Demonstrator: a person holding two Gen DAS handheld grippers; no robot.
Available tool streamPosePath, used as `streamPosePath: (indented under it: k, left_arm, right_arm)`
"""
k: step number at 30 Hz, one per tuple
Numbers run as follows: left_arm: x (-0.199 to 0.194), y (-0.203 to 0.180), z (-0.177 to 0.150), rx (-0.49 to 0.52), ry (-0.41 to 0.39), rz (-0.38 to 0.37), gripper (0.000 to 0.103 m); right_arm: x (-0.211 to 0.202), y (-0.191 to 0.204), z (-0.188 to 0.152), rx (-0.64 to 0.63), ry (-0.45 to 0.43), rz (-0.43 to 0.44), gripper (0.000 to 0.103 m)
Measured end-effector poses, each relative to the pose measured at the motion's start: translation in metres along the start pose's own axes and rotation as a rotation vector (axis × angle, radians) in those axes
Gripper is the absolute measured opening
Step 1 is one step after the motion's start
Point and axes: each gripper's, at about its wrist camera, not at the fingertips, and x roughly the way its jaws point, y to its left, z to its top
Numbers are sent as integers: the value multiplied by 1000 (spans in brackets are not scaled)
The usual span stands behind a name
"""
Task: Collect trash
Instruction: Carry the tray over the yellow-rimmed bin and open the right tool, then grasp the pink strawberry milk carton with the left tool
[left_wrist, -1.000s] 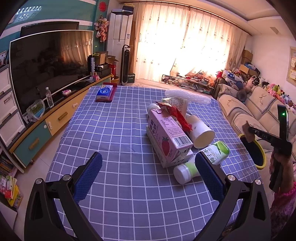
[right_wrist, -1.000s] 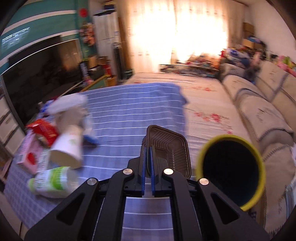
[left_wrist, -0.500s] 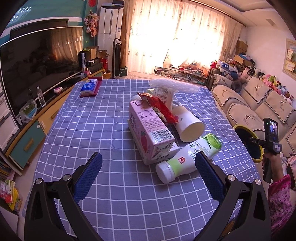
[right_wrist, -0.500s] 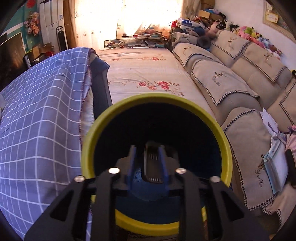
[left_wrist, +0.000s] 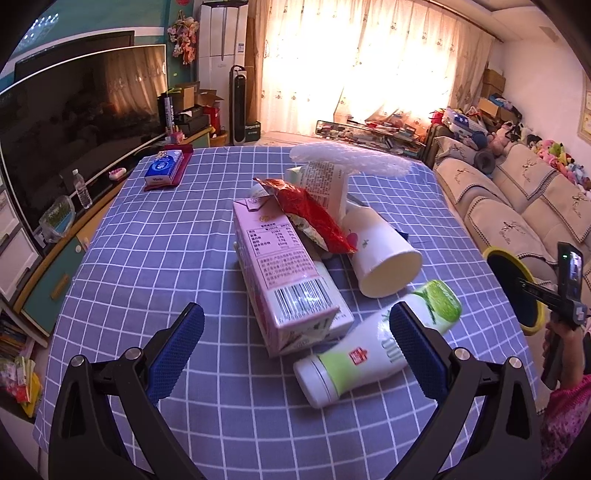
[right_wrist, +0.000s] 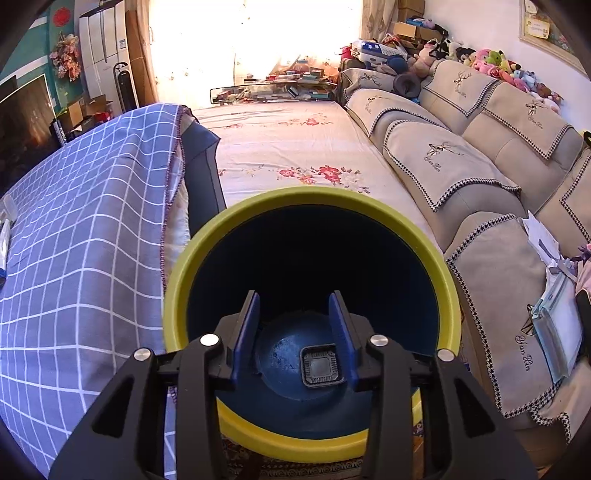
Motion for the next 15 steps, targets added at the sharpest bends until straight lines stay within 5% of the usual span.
streamPosePath:
  k: [6,15]
  left_arm:
    - [14,2,4,-26,-7,31,90]
    - [27,21,-5,-75,9,-13,45]
  right_arm:
    - [-5,6,3,-10,-9,14,38]
    - [-10,16,1,-35,-12,30,38]
